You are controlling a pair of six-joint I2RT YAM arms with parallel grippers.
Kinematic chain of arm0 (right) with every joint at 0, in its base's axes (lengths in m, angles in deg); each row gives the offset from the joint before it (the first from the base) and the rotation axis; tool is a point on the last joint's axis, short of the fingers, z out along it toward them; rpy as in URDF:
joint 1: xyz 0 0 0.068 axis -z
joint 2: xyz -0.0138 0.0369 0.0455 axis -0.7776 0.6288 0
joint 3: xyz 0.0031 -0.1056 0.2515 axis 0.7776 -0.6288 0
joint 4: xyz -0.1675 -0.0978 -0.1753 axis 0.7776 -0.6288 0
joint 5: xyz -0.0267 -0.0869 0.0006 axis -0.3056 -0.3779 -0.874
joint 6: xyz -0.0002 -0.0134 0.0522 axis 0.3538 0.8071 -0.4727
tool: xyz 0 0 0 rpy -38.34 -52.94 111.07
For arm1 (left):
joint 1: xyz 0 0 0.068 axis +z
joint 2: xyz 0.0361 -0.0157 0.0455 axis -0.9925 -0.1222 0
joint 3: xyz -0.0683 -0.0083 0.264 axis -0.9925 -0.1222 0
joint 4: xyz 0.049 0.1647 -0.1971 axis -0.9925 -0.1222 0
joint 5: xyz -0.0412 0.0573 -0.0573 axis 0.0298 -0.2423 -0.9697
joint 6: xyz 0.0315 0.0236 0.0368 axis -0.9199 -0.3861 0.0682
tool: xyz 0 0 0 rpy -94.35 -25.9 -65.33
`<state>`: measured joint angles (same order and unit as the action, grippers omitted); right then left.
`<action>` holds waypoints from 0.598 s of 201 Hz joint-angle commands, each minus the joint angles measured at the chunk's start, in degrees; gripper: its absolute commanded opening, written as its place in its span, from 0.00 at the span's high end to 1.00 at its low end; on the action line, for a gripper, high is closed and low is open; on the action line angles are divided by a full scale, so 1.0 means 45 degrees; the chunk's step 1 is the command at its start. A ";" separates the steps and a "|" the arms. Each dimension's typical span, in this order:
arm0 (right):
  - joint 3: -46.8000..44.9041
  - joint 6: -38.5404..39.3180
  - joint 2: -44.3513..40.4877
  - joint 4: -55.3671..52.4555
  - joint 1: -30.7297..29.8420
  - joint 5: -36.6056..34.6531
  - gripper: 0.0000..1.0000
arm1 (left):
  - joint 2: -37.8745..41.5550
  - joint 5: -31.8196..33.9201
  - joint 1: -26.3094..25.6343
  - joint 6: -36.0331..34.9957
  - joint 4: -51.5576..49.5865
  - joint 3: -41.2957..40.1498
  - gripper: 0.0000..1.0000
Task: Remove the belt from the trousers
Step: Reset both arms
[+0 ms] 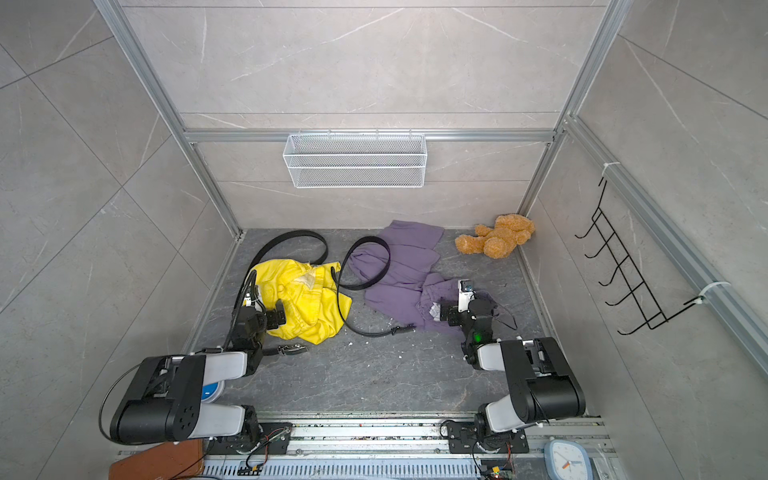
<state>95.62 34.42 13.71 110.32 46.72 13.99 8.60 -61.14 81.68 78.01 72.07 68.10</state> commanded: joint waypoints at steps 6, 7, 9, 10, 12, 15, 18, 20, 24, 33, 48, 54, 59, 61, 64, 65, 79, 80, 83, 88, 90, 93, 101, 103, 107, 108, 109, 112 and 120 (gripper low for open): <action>-0.0011 -0.0131 -0.0050 0.0607 -0.0047 -0.0431 0.00 | -0.0837 0.0374 -0.0024 -0.0137 0.1941 -0.0014 0.02; -0.0006 -0.0136 -0.0042 0.0606 -0.0042 -0.0463 0.00 | -0.0858 0.0374 -0.0024 -0.0130 0.1950 -0.0014 0.02; 0.0008 -0.0175 -0.0025 0.0639 -0.0038 -0.0555 0.00 | -0.0894 0.0374 -0.0024 -0.0140 0.1981 -0.0013 0.02; 0.0013 -0.0197 -0.0010 0.0661 -0.0037 -0.0594 0.00 | -0.0916 0.0354 -0.0024 -0.0152 0.1999 -0.0013 0.03; 0.0027 -0.0229 0.0026 0.0702 -0.0042 -0.0676 0.00 | -0.0942 0.0359 -0.0024 -0.0170 0.2037 0.0001 0.02; 0.0052 -0.0270 0.0070 0.0736 -0.0042 -0.0806 0.00 | -0.0956 0.0369 -0.0024 -0.0164 0.2044 0.0018 0.02; 0.0084 -0.0338 0.0099 0.0704 -0.0045 -0.0934 0.00 | -0.0948 0.0346 -0.0026 -0.0158 0.1982 0.0035 0.02; 0.0108 -0.0367 0.0098 0.0654 -0.0044 -0.0990 0.00 | -0.0931 0.0347 -0.0024 -0.0147 0.1931 0.0052 0.02; 0.0159 -0.0410 0.0061 0.0492 -0.0057 -0.1037 0.00 | -0.0892 0.0338 -0.0026 -0.0104 0.1816 0.0063 0.02; 0.0175 -0.0424 0.0021 0.0369 -0.0066 -0.1062 0.00 | -0.0943 0.0448 -0.0012 -0.0067 0.1857 0.0084 0.02; 0.0175 -0.0428 0.0046 0.0406 -0.0056 -0.1061 0.00 | -0.0931 0.0535 -0.0017 -0.0029 0.1546 0.0249 0.02; 0.0174 -0.0430 0.0040 0.0398 -0.0059 -0.1061 0.00 | -0.0964 0.0569 -0.0012 -0.0025 0.1503 0.0289 0.02; 0.0175 -0.0424 0.0042 0.0426 -0.0053 -0.1063 0.00 | -0.0977 0.0570 -0.0012 -0.0030 0.1482 0.0314 0.02; 0.0175 -0.0427 0.0044 0.0428 -0.0055 -0.1062 0.00 | -0.0977 0.0569 -0.0011 -0.0032 0.1464 0.0317 0.02; 0.0175 -0.0428 0.0045 0.0428 -0.0056 -0.1071 0.00 | -0.0962 0.0579 -0.0010 -0.0012 0.1426 0.0336 0.02; 0.0165 -0.0431 0.0045 0.0419 -0.0056 -0.1076 0.00 | -0.0960 0.0584 -0.0007 -0.0010 0.1409 0.0337 0.02; 0.0221 -0.0433 0.0061 0.0354 -0.0055 -0.1104 0.00 | -0.0976 0.0604 -0.0014 0.0000 0.1389 0.0357 0.02; 0.0227 -0.0444 0.0063 0.0342 -0.0056 -0.1122 0.00 | -0.0976 0.0606 -0.0019 -0.0013 0.1381 0.0357 0.02; 0.0250 -0.0450 0.0064 0.0301 -0.0056 -0.1137 0.00 | -0.0977 0.0613 -0.0006 0.0007 0.1347 0.0372 0.02; 0.0235 -0.0450 0.0045 0.0292 -0.0061 -0.1139 0.00 | -0.0977 0.0623 -0.0014 0.0001 0.1305 0.0401 0.02; 0.0239 -0.0453 0.0055 0.0292 -0.0058 -0.1139 0.00 | -0.0977 0.0626 -0.0011 0.0020 0.1273 0.0417 0.02; 0.0234 -0.0449 0.0063 0.0302 -0.0061 -0.1139 0.00 | -0.0972 0.0647 -0.0020 0.0016 0.1248 0.0434 0.02; 0.0251 -0.0454 0.0055 0.0292 -0.0058 -0.1140 0.00 | -0.1001 0.0717 -0.0010 0.0046 0.1114 0.0535 0.02; 0.0253 -0.0454 0.0062 0.0292 -0.0057 -0.1140 0.00 | -0.1012 0.0718 -0.0015 0.0060 0.1084 0.0558 0.02; 0.0241 -0.0454 0.0050 0.0292 -0.0056 -0.1139 0.00 | -0.1016 0.0758 -0.0008 0.0066 0.0984 0.0589 0.01; 0.0237 -0.0454 0.0057 0.0292 -0.0056 -0.1139 0.00 | -0.1016 0.0761 -0.0016 0.0059 0.0973 0.0600 0.01; 0.0236 -0.0454 0.0061 0.0292 -0.0056 -0.1149 0.00 | -0.1016 0.0763 -0.0020 0.0065 0.0949 0.0616 0.01; 0.0234 -0.0454 0.0049 0.0309 -0.0056 -0.1141 0.00 | -0.1016 0.0781 -0.0008 0.0088 0.0903 0.0639 0.01; 0.0214 -0.0454 0.0024 0.0312 -0.0062 -0.1150 0.00 | -0.1036 0.0789 -0.0010 0.0056 0.0799 0.0718 0.01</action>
<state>95.73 33.32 13.73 111.52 46.70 9.88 4.53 -59.42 81.63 78.05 75.61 68.84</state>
